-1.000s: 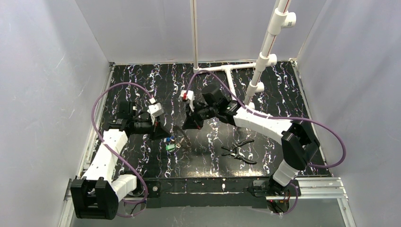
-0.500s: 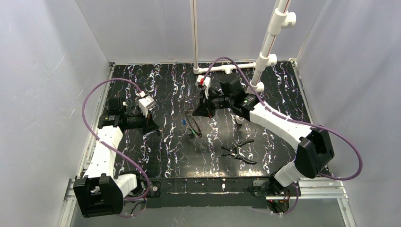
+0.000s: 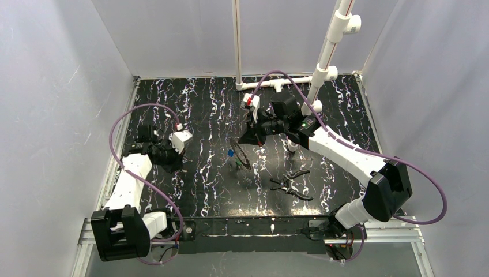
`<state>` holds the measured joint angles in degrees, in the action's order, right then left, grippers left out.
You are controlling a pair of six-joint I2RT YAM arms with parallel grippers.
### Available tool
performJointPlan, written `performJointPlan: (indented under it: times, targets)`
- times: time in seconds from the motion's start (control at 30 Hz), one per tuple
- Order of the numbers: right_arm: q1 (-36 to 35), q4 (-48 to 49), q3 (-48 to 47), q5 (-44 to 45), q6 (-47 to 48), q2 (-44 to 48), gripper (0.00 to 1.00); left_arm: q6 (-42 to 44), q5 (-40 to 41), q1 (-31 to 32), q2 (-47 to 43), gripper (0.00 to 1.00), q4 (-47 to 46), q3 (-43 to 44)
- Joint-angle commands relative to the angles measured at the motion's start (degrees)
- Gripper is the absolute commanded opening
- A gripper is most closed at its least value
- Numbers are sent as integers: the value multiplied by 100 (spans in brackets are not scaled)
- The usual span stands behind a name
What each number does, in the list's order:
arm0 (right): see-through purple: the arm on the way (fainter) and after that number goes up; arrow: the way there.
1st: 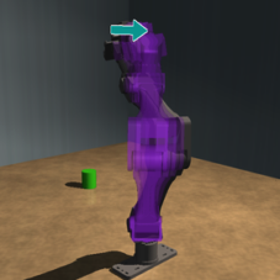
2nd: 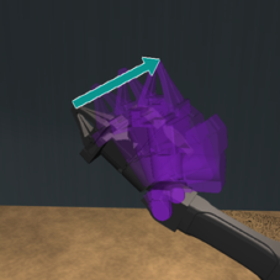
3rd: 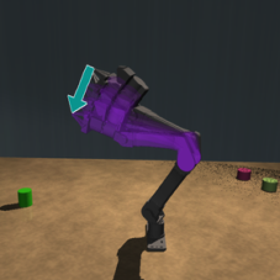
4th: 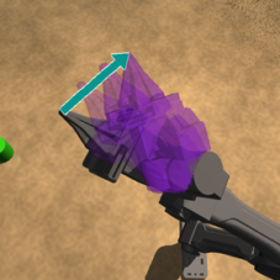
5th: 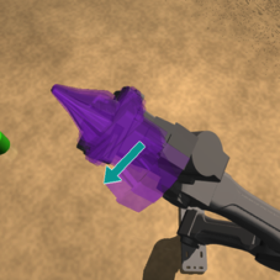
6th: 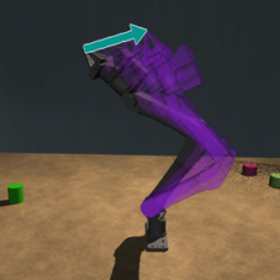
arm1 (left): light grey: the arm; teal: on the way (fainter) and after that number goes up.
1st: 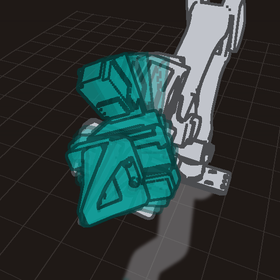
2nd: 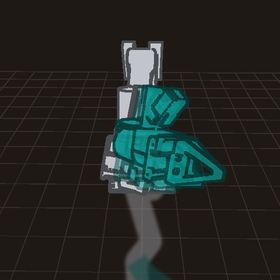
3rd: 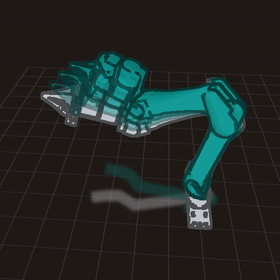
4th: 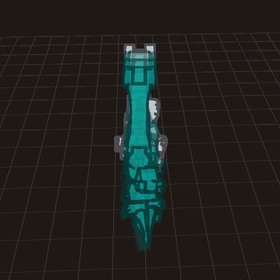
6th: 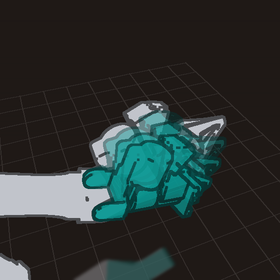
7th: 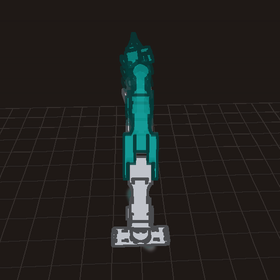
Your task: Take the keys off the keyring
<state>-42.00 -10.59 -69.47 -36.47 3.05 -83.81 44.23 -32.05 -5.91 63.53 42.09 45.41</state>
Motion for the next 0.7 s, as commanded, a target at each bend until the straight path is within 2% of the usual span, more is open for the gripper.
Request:
performJointPlan:
  times: [0.0,0.33,0.6,0.63,0.67]
  targets:
    - [34,198,-15,-150,22,161,1,408,226,-28,-40,0,219,-259]
    - [34,305,94,-150,-31,99,1,344,139,-33,634,0,74,-220]
    - [36,429,169,-128,-59,-15,1,318,266,-26,849,0,-68,-215]
    - [40,447,175,-118,-63,-32,1,315,296,-32,877,2,-84,-216]
    - [35,463,183,-115,-67,-49,1,319,329,-30,921,8,-87,-211]
